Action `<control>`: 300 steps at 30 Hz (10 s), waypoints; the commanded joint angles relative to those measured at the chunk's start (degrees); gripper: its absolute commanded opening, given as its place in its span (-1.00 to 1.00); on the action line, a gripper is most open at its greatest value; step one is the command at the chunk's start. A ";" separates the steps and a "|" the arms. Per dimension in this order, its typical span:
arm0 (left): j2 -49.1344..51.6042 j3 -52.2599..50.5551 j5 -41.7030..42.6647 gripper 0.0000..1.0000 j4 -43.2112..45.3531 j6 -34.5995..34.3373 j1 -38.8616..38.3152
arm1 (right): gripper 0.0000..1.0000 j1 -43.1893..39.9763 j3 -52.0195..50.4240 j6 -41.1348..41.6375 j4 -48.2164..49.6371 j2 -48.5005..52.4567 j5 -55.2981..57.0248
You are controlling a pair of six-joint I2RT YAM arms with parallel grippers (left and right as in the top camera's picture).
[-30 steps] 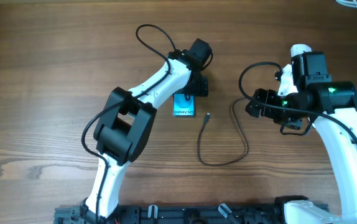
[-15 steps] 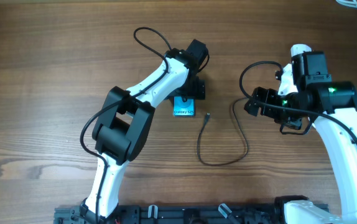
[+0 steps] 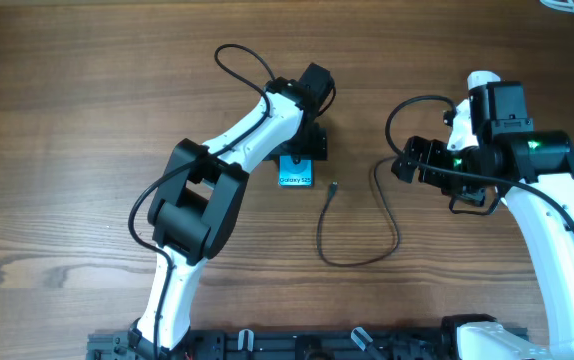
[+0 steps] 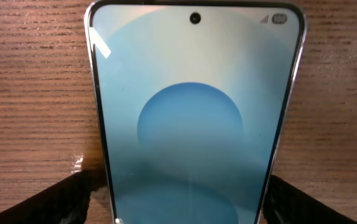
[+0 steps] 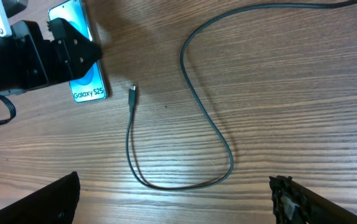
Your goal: Plug charger to phone and switch on socket
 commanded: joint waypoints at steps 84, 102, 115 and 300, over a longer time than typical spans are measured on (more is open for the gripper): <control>-21.79 -0.15 81.64 0.45 0.07 -26.99 25.07 | 1.00 0.11 -0.28 1.18 12.28 0.74 -0.72; -21.79 -0.15 83.03 0.44 0.09 -29.05 25.86 | 1.00 0.11 -0.28 1.18 12.28 0.74 -0.72; -21.79 -0.15 83.03 0.45 0.07 -29.07 25.83 | 0.99 0.11 -0.26 1.18 12.28 0.74 -0.72; -21.79 -0.15 71.87 0.45 0.70 -31.39 24.74 | 0.11 44.02 27.02 17.51 18.99 16.04 39.67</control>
